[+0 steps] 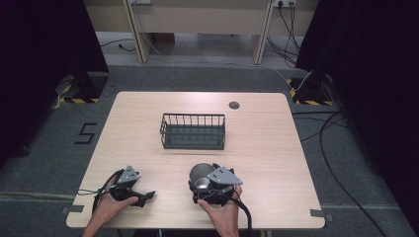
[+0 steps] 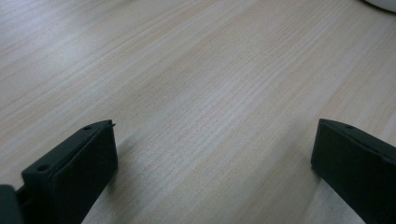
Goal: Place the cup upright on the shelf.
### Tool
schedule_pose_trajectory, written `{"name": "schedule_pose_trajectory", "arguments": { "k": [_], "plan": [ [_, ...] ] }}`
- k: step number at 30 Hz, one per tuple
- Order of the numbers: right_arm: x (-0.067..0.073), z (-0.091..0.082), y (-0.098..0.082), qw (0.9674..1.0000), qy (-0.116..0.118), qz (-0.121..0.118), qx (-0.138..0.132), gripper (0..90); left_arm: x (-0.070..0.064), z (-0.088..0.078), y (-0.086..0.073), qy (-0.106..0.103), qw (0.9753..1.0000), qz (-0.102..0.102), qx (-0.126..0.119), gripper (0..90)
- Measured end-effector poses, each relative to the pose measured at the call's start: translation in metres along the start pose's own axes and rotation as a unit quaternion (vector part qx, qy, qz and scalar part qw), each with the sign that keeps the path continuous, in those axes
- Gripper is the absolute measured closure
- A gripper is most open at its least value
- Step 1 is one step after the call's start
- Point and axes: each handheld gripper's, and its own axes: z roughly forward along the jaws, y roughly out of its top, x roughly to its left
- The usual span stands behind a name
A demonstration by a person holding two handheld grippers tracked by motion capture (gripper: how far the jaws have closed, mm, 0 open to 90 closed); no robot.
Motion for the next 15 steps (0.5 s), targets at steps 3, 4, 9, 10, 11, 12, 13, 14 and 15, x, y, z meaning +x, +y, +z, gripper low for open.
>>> {"name": "schedule_pose_trajectory", "arguments": {
  "k": [3,4,9,10,11,12,13,14,15],
  "plan": [
    [0.0001,0.0015,0.0016,1.0000,-0.004,0.000,0.006,4.8,0.0000,0.0000,0.0000,0.000,1.0000,0.000,0.000,0.0],
    [-0.0001,0.0017,0.0022,1.0000,-0.002,0.001,0.009,5.0,0.0000,0.0000,0.0000,0.000,1.0000,0.000,0.000,0.0],
    [-0.0023,0.0021,0.0035,0.9999,0.007,-0.002,0.015,5.3,-0.0001,-0.0001,-0.0001,0.000,1.0000,0.000,0.000,0.0],
    [-0.0026,0.0022,0.0035,0.9998,0.009,-0.003,0.015,5.3,-0.0001,-0.0001,-0.0001,0.000,1.0000,0.000,0.000,0.0],
    [-0.0031,0.0023,0.0033,0.9998,0.011,-0.003,0.014,5.3,-0.0001,-0.0001,-0.0001,0.000,1.0000,0.000,0.000,0.0],
    [-0.0035,0.0024,0.0031,0.9998,0.013,-0.004,0.013,5.4,-0.0001,-0.0001,-0.0001,0.000,1.0000,0.000,0.000,0.0],
    [-0.0040,0.0026,0.0031,0.9998,0.015,-0.007,0.013,5.4,-0.0001,-0.0001,-0.0001,0.000,1.0000,0.000,0.000,0.0],
    [-0.0047,0.0028,0.0032,0.9997,0.020,-0.009,0.013,5.5,-0.0001,-0.0002,-0.0001,0.000,1.0000,0.000,0.000,0.0],
    [-0.0056,0.0032,0.0034,0.9996,0.024,-0.010,0.013,5.5,-0.0001,-0.0002,-0.0001,0.000,1.0000,0.000,0.000,0.0]
  ]
}}
